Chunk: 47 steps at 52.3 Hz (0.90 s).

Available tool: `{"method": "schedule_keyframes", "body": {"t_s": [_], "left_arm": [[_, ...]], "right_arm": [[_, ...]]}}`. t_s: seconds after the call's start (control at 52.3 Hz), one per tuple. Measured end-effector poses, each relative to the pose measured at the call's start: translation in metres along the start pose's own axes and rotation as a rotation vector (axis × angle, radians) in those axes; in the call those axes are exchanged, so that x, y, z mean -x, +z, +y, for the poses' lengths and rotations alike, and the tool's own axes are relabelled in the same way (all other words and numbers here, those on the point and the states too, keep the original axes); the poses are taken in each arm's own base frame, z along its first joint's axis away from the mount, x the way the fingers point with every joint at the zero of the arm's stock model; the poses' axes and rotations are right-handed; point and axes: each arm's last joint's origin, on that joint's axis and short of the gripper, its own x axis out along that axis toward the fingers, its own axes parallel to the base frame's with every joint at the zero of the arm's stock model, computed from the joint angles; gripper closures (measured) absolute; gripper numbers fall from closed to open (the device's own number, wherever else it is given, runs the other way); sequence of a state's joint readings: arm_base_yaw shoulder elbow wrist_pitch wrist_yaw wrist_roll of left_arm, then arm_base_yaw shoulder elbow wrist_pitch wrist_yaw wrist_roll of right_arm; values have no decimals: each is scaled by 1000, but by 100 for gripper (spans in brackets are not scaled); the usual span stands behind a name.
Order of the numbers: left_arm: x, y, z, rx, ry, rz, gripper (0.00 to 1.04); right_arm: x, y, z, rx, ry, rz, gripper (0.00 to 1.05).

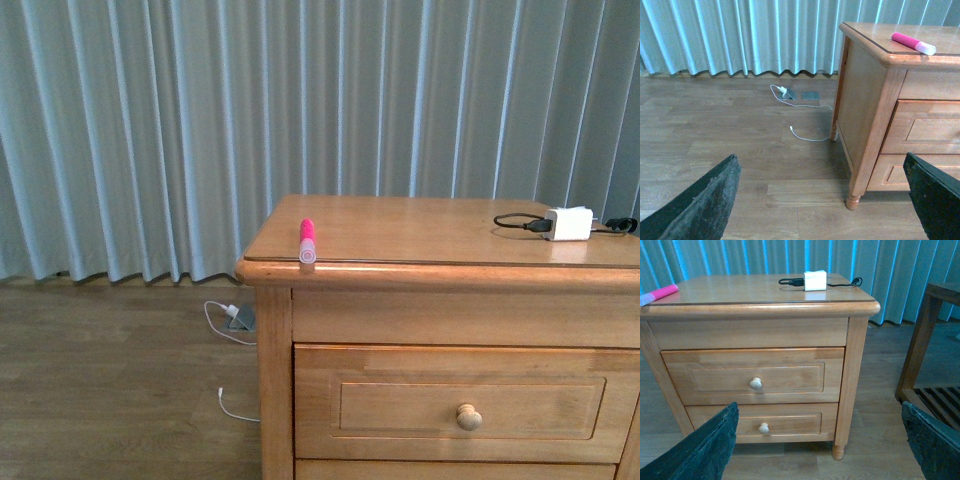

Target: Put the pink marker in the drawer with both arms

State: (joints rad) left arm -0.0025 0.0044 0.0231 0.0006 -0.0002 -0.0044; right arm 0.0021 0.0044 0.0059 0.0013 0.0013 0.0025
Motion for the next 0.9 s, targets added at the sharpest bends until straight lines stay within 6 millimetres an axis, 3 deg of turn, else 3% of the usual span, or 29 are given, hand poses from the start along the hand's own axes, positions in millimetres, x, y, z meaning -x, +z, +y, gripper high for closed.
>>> {"method": "schedule_keyframes", "body": {"t_s": [0.899], "left_arm": [[0, 0, 0, 0, 0, 0, 6]], "right_arm": [[0, 0, 0, 0, 0, 0, 8]]}}
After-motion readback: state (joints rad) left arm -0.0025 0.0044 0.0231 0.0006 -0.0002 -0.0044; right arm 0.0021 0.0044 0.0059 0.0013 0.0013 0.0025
